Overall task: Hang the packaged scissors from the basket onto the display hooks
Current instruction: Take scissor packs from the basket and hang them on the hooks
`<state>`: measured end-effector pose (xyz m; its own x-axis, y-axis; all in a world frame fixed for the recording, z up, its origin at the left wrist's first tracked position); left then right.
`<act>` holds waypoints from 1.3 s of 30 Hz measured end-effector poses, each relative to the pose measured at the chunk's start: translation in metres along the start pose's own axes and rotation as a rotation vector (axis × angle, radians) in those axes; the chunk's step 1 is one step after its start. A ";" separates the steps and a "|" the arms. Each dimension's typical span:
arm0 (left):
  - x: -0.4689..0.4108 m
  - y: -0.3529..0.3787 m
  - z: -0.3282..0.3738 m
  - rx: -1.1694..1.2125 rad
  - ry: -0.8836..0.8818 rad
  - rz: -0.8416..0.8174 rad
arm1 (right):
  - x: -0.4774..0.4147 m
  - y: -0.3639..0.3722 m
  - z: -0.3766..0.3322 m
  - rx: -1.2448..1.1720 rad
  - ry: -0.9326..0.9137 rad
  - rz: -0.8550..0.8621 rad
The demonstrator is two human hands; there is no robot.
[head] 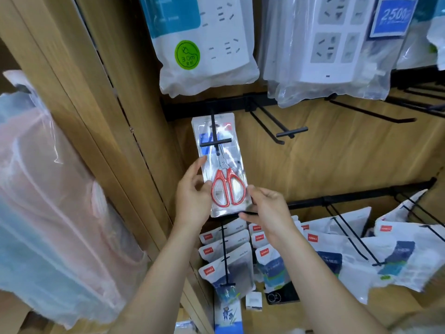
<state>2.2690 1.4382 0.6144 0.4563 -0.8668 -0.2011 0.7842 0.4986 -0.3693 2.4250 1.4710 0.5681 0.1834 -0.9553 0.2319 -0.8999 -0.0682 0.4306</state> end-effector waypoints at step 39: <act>0.450 0.268 -0.318 -0.485 -0.087 -1.100 | 0.413 -0.489 0.343 0.085 0.046 1.329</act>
<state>2.5502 1.1785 0.1362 -0.3159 -0.8122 0.4905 0.5397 -0.5790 -0.6111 2.8049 1.0110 0.1544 -0.8357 -0.2989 0.4608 -0.4256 0.8827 -0.1992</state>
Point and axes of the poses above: each hand's wrist, its own x-axis away from the middle knuckle, its own y-axis out of the palm, z = x × y, the point moved 5 cm from there along -x, towards the middle knuckle, and after that the axes turned 12 degrees about -x, right-handed, at the moved point
